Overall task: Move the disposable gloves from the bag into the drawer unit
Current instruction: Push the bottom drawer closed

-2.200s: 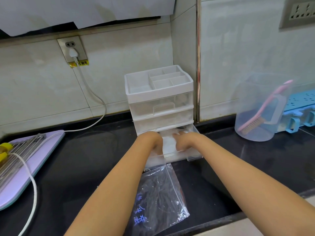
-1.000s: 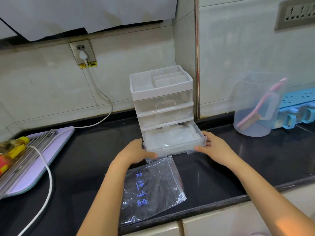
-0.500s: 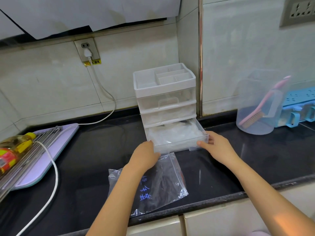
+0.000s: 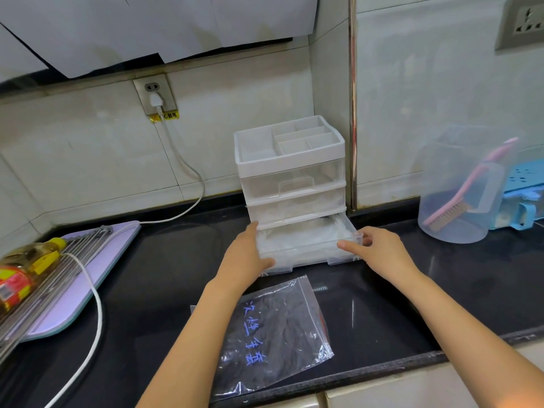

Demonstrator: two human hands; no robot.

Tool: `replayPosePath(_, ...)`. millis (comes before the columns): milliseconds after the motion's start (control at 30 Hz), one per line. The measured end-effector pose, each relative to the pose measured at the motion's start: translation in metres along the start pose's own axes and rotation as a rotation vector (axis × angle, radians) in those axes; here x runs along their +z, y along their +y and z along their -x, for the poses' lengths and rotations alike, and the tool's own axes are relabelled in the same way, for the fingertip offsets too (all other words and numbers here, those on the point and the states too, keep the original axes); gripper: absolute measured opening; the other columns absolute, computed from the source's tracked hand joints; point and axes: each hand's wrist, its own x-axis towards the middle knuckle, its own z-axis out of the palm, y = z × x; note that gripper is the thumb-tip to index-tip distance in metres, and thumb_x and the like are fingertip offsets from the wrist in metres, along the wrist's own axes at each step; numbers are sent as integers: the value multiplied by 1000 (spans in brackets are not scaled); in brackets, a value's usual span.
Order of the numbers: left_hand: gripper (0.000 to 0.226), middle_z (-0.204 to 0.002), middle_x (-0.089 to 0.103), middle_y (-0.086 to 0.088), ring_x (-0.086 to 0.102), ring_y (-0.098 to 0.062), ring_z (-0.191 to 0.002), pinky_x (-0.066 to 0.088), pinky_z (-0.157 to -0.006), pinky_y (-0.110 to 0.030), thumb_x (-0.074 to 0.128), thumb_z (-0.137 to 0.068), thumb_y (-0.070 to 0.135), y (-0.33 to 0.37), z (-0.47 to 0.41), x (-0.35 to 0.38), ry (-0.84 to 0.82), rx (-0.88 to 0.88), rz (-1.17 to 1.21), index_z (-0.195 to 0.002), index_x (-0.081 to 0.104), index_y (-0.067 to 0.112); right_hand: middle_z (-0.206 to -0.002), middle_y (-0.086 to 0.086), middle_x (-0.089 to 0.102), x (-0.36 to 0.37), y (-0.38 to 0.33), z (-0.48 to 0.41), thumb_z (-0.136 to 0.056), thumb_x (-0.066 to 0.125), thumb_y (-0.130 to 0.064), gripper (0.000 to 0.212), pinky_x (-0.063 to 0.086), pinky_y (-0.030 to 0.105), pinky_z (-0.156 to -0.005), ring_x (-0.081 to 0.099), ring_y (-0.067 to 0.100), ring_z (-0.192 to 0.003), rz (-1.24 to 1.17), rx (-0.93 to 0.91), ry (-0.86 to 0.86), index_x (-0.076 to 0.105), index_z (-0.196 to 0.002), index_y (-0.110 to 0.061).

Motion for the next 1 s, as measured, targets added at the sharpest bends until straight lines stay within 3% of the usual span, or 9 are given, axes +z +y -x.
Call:
replayPosePath(67,73,-150,35,-5,37,-22,-135,31,-109,-29,68,-87,29,-2,-1,4,-47,30,-55,-148,30,17,-82,7,65,1,2,-5,-78,69,-52,44,44,28,-66,61,23,-81,-2,-1,6,63,-89,-10)
replayPosePath(133,65,-151,35,-4,37,-21,-134,29,-108,-27,63,-90,34,-3,-3,7,-102,26,-81,-146,36,15,-83,13,66,3,3,-10,-79,68,-53,46,44,29,-64,61,24,-77,10,-5,0,64,-88,-8)
replayPosePath(267,65,-152,34,-6,35,-22,-137,28,-108,-28,56,-93,42,2,-13,7,-210,-5,-117,-146,34,11,-82,9,64,7,2,-21,-81,66,-53,45,39,21,-58,58,18,-75,31,3,7,59,-81,-9)
replayPosePath(367,68,-153,33,-7,34,-23,-138,28,-109,-29,53,-93,47,6,-22,4,-285,-42,-163,-147,33,10,-86,11,64,11,2,-31,-81,65,-53,49,43,27,-64,59,21,-81,22,17,16,59,-84,-4)
replayPosePath(467,63,-148,40,-8,41,-23,-132,33,-105,-28,54,-93,45,9,-26,0,-231,-45,-189,-144,38,10,-93,10,65,14,3,-39,-81,66,-54,51,45,32,-72,60,24,-89,4,42,29,60,-91,-4)
replayPosePath(667,44,-127,51,-10,53,-24,-113,44,-91,-30,59,-91,33,19,-16,15,57,60,-384,-126,54,7,-91,6,63,19,5,-44,-81,65,-54,46,44,29,-73,58,19,-85,-2,37,44,59,-92,-10)
replayPosePath(900,53,-131,50,-13,45,-26,-120,37,-98,-31,54,-92,43,17,-21,37,29,58,-545,-128,43,5,-83,2,61,21,9,-42,-80,67,-53,43,39,25,-64,56,14,-78,-36,29,61,57,-88,-12)
replayPosePath(1000,50,-128,54,-14,46,-28,-117,41,-94,-34,52,-93,44,15,-27,36,-11,39,-466,-126,46,7,-78,-1,58,22,9,-43,-79,68,-52,41,37,21,-59,54,12,-74,-61,27,68,55,-85,-14)
